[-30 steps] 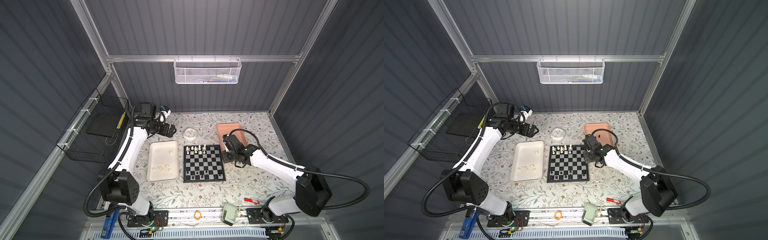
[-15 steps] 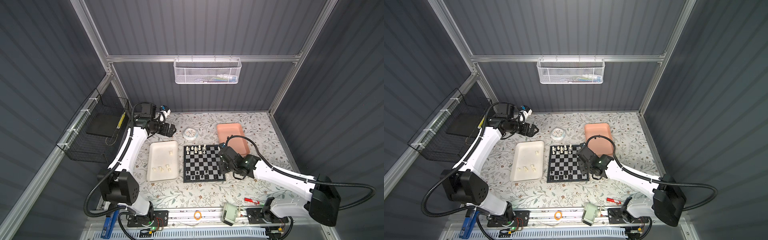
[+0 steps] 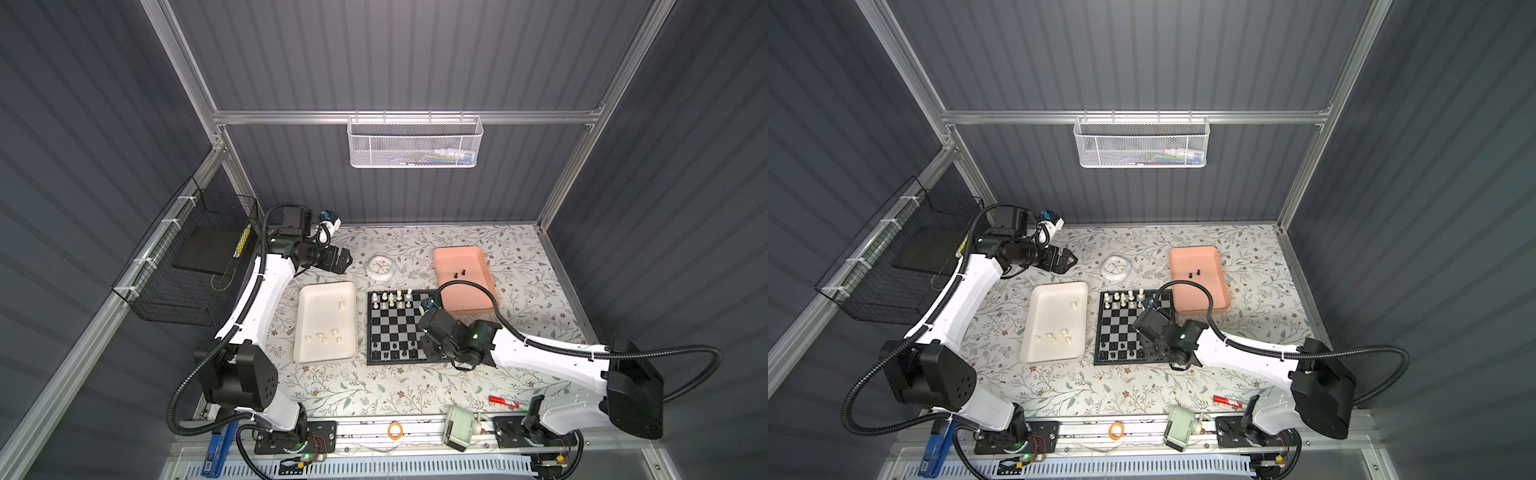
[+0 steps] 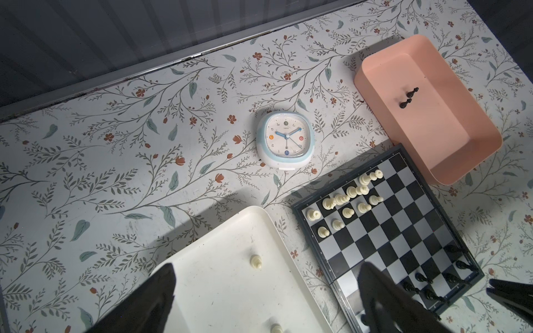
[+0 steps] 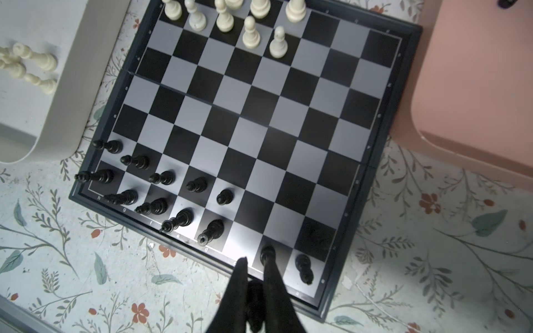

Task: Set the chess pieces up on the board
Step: 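Lower the pawn onto the square beside the last pawn and open the right gripper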

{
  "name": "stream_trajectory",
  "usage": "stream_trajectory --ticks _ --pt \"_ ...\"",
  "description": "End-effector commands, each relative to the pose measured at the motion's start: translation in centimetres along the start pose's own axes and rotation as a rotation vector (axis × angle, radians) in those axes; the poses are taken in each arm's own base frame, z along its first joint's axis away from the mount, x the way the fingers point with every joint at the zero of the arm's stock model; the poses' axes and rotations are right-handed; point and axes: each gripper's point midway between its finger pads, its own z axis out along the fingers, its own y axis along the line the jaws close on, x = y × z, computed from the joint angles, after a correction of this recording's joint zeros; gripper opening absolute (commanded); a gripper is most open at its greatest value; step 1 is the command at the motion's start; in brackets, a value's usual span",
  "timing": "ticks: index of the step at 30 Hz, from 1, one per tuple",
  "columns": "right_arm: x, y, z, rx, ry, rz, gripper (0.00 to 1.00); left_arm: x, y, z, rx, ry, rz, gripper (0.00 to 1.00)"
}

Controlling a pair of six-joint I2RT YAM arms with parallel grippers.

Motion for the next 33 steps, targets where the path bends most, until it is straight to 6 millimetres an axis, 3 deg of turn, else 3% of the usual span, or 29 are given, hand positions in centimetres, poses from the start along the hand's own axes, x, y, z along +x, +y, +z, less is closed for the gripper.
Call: stream_trajectory --ticks 1,14,33 --pt "-0.2 0.4 0.1 0.008 -0.020 0.029 0.14 -0.5 -0.3 -1.2 -0.006 -0.032 -0.001 0.99" --pt "1.1 1.0 2.0 0.063 -0.012 0.047 0.14 -0.4 -0.4 -1.5 -0.005 -0.045 0.001 1.00" --pt "1.2 0.9 3.3 0.100 -0.041 0.075 0.15 -0.4 -0.6 -1.5 0.002 -0.048 0.000 0.99"
